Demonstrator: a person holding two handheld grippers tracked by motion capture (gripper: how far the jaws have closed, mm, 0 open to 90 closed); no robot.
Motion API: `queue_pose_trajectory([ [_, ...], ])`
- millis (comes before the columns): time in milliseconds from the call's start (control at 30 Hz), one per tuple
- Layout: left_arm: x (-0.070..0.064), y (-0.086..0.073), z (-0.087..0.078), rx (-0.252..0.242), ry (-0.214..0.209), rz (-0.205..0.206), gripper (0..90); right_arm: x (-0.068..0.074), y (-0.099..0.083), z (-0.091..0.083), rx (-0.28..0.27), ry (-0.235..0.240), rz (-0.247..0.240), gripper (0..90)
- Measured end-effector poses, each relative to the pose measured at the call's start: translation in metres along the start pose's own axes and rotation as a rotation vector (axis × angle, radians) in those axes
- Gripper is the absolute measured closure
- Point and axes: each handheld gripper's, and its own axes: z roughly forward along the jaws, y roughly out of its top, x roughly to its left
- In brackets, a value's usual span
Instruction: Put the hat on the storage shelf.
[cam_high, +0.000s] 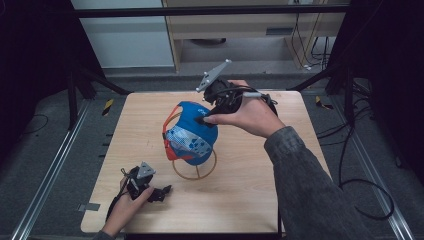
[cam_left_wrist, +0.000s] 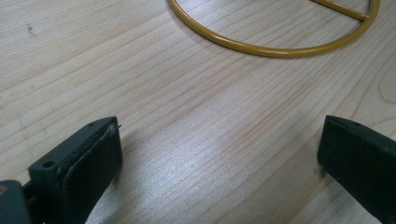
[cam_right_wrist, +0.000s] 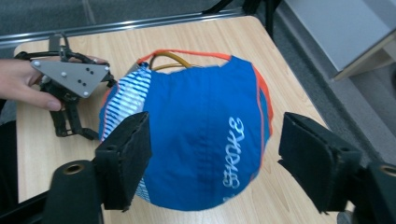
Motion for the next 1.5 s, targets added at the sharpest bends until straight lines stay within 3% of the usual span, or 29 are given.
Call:
queue_pose_trajectory([
  [167, 0.000, 0.000, 0.000, 0.000, 0.000, 0.000, 0.0, 0.000, -0.015, -0.005, -0.032, -0.034, 0.035, 20.9],
  [400, 0.000, 0.000, 0.000, -0.003, 0.000, 0.000, 0.0, -0.004, -0.054, -0.020, -0.089, -0.104, 0.122, 17.9],
  [600, 0.000, 0.000, 0.000, 0.001, -0.004, 0.001, 0.0, -0.003, -0.086, -0.023, -0.105, -0.138, 0.174, 16.9],
  [633, 0.000, 0.000, 0.000, 0.001, -0.002, 0.002, 0.0, -0.001, -0.102, -0.022, -0.110, -0.147, 0.192, 16.5],
  [733, 0.001, 0.000, 0.000, 0.002, -0.004, 0.002, 0.0, 0.002, -0.114, -0.020, -0.109, -0.156, 0.203, 16.1],
  [800, 0.001, 0.000, 0.000, 0.002, -0.002, 0.000, 0.0, 0.007, -0.135, -0.017, -0.109, -0.171, 0.226, 15.9],
  [1233, 0.007, -0.001, 0.000, 0.001, 0.019, -0.017, 0.0, 0.023, -0.188, -0.004, -0.129, -0.216, 0.298, 14.3],
  [1500, 0.010, -0.001, -0.001, 0.002, 0.028, -0.025, 0.0, 0.025, -0.214, 0.003, -0.127, -0.242, 0.350, 12.8],
])
